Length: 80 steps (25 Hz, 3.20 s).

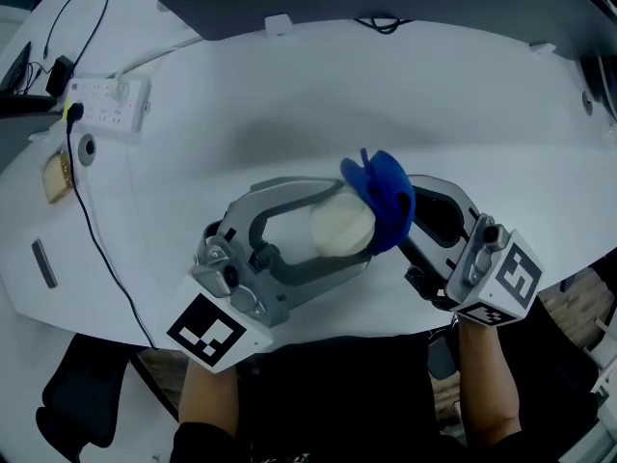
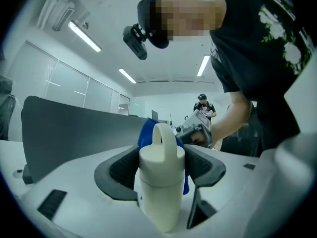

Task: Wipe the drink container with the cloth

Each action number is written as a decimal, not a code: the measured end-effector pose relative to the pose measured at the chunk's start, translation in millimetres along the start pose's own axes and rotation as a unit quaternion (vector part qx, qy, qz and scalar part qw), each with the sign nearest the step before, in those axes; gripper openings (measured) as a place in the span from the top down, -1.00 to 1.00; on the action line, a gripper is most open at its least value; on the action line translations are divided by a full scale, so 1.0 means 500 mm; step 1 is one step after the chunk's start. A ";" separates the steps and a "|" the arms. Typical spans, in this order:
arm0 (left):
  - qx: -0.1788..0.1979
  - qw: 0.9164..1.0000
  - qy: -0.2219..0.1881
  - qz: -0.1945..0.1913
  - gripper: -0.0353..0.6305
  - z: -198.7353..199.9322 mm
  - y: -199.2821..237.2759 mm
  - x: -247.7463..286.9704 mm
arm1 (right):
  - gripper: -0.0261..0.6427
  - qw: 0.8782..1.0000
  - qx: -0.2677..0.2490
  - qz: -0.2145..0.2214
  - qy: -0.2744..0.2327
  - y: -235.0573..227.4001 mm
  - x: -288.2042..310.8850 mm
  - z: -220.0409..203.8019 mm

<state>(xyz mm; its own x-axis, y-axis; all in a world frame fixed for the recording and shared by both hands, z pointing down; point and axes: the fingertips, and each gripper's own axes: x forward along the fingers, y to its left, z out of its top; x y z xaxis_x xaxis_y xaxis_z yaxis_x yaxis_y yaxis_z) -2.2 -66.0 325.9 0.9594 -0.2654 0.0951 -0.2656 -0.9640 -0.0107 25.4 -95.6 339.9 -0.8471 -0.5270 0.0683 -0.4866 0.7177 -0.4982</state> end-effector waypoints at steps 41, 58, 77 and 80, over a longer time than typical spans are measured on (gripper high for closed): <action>0.044 0.998 0.036 0.003 0.04 -0.008 0.003 0.000 | 0.77 0.992 -0.073 -0.084 -0.062 0.018 -0.033 0.067; 0.033 0.977 0.042 0.205 -0.08 0.023 0.010 -0.019 | 0.77 0.943 -0.197 -0.180 0.198 -0.094 0.005 -0.222; 0.021 0.999 -0.002 0.030 0.03 0.012 0.003 0.015 | 0.77 0.999 0.006 0.012 -0.031 0.033 -0.004 0.062; 0.016 0.999 -0.007 0.033 0.03 0.012 0.004 0.016 | 0.77 0.998 0.023 -0.044 -0.028 -0.014 0.005 0.008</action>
<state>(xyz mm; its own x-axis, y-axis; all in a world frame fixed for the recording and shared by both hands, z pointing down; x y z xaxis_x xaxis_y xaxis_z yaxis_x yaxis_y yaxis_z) 5.5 -70.1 320.7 0.9411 -0.3288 0.0784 -0.3258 -0.9442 -0.0490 27.5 -103.7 340.1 -0.7881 -0.6121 0.0653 -0.5464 0.6469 -0.5319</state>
